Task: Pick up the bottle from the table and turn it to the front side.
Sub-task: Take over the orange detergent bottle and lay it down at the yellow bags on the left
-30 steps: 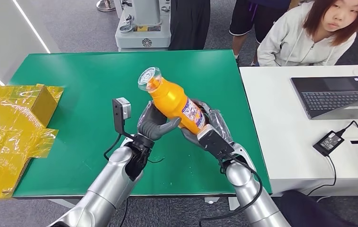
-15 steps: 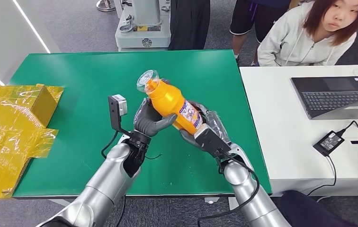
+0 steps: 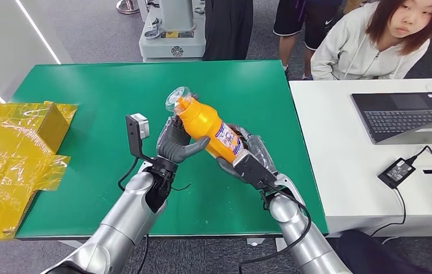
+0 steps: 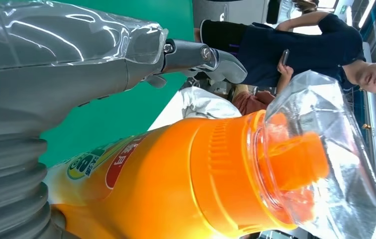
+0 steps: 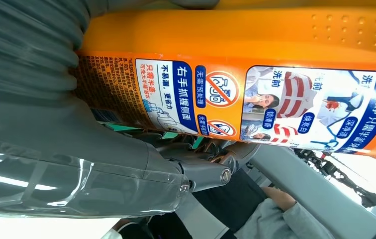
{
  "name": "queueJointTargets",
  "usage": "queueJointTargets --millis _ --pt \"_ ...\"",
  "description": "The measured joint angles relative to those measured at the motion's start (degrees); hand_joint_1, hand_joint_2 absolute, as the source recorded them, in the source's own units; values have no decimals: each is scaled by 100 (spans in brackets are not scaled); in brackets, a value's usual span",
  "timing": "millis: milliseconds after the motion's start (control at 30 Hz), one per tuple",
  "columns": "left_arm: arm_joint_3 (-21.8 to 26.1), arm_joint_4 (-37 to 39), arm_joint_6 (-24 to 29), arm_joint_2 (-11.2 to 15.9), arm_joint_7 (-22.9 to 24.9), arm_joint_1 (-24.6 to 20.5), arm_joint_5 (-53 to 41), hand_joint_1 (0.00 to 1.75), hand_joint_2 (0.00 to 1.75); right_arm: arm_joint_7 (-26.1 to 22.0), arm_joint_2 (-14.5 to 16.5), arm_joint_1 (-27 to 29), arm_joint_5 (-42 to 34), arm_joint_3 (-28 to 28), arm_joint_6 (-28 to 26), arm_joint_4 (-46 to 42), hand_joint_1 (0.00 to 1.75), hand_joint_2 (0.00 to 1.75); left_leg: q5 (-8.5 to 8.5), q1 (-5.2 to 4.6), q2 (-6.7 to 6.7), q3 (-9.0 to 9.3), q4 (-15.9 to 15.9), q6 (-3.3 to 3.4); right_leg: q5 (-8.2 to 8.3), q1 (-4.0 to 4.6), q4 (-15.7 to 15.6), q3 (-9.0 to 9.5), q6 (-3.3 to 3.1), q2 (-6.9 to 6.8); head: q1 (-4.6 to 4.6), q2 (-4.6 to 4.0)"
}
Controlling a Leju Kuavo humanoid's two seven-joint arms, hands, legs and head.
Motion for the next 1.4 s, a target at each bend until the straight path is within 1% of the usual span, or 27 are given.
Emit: queueJointTargets --millis 1400 --pt "46 -61 36 37 -13 -12 5 0 175 0 0 -1 0 -1 -2 74 175 175 0 0 0 0 0 0 0 0 0 0 0 0 0 0"
